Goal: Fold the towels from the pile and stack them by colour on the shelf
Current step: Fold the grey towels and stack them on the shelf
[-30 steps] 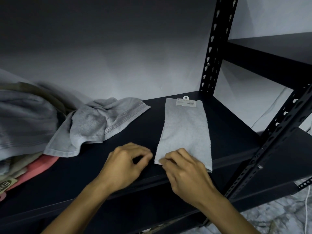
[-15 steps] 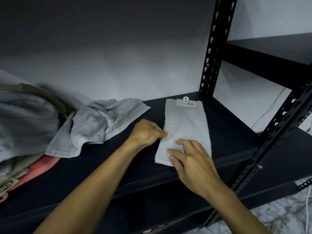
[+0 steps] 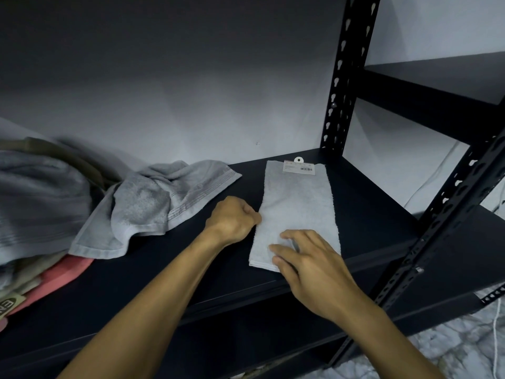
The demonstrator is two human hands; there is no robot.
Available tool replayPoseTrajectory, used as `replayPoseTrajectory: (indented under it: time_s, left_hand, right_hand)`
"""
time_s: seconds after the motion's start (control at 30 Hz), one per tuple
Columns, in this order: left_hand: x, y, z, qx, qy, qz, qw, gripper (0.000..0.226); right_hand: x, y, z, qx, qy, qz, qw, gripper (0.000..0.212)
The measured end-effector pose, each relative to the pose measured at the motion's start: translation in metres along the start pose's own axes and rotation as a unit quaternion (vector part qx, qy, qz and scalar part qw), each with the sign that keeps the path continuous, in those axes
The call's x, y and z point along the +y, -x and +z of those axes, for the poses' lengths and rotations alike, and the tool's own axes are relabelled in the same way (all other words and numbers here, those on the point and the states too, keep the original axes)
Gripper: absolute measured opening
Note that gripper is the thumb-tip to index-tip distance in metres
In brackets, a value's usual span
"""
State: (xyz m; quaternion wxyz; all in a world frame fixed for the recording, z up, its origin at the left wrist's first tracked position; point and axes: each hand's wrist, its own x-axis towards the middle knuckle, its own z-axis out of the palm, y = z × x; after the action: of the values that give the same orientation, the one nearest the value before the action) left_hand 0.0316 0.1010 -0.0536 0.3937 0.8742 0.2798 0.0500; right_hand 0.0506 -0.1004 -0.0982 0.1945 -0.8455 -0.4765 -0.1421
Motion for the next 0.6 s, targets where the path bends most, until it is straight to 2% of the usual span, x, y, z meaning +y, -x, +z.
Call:
replayPoseTrajectory:
  time_s: [0.13,0.23,0.3,0.37,0.4,0.47,0.53,0.6]
  left_hand:
    - [-0.001,0.003,-0.002,0.016,-0.033,0.014,0.999,0.021]
    - [0.0,0.028,-0.012,0.07,-0.121,0.132,0.981,0.05]
    - [-0.004,0.051,-0.015,-0.001,-0.165,0.232,0.959,0.071]
    - [-0.011,0.066,-0.011,-0.097,-0.248,0.29,0.919,0.091]
    - [-0.017,0.069,-0.007,-0.122,-0.289,0.303,0.9,0.096]
    - [-0.027,0.073,0.003,-0.121,-0.333,0.315,0.881,0.092]
    - [-0.035,0.08,0.015,-0.078,-0.325,0.327,0.884,0.077]
    - [-0.042,0.091,0.026,0.0,-0.311,0.353,0.882,0.063]
  right_hand:
    - [0.007,0.006,-0.013,-0.005,0.0,-0.021,1.0,0.044]
    - [0.026,0.019,-0.03,-0.028,-0.004,-0.012,1.0,0.069]
    - [0.043,0.026,-0.036,-0.074,0.021,-0.017,0.997,0.088]
    - [0.056,0.029,-0.034,-0.113,0.067,-0.048,0.99,0.095]
    - [0.06,0.03,-0.031,-0.124,0.085,-0.066,0.986,0.092]
    - [0.062,0.031,-0.024,-0.117,0.108,-0.089,0.983,0.076]
    - [0.061,0.034,-0.018,-0.084,0.106,-0.092,0.987,0.062]
    - [0.06,0.039,-0.013,-0.05,0.081,-0.102,0.99,0.053]
